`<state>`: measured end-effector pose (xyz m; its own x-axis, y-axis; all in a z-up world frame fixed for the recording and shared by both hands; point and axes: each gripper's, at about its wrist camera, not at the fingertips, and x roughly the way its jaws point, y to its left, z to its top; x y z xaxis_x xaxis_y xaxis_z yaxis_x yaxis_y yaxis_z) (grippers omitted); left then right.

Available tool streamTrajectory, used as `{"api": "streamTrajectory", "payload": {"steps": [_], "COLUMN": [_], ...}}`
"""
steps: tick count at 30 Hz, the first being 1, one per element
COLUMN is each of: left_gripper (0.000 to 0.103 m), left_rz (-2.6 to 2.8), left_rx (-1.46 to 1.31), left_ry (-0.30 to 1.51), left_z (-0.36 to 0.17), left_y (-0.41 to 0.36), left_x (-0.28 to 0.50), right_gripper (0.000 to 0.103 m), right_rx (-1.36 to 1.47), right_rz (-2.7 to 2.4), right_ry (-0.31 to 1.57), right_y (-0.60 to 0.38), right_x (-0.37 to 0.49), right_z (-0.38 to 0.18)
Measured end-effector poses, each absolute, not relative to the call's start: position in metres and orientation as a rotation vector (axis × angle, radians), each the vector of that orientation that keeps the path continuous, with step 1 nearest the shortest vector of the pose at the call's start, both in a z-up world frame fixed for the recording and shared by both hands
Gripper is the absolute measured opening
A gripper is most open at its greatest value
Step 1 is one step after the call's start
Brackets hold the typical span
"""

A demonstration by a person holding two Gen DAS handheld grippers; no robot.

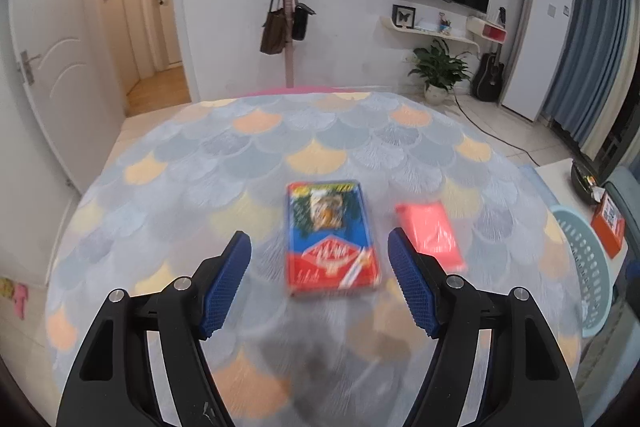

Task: Collect trash
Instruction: 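Return to the table and grasp the red cigarette box with the left tool, then grasp the pink packet with the right tool while the left tool holds the box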

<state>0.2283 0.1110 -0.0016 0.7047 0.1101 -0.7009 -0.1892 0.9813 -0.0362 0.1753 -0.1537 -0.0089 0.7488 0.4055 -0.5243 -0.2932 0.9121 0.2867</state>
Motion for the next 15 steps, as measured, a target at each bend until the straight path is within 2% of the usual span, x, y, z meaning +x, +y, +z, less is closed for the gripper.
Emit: {"api": "streamTrajectory", "payload": {"steps": [9, 11, 15], "left_gripper": [0.068, 0.060, 0.058], "left_rz": [0.174, 0.178, 0.171], "left_rx": [-0.095, -0.089, -0.121], "left_ry": [0.897, 0.913, 0.904], "left_z": [-0.042, -0.050, -0.046], "left_y": [0.115, 0.118, 0.127], "left_x": [0.275, 0.276, 0.260], "right_gripper": [0.067, 0.067, 0.067], "right_rx": [0.180, 0.169, 0.108], "right_rz": [0.381, 0.379, 0.382], "right_ry": [0.641, 0.644, 0.643], "right_y": [-0.136, -0.133, -0.115], "right_x": [0.182, 0.186, 0.192], "right_z": [-0.011, -0.010, -0.007]}}
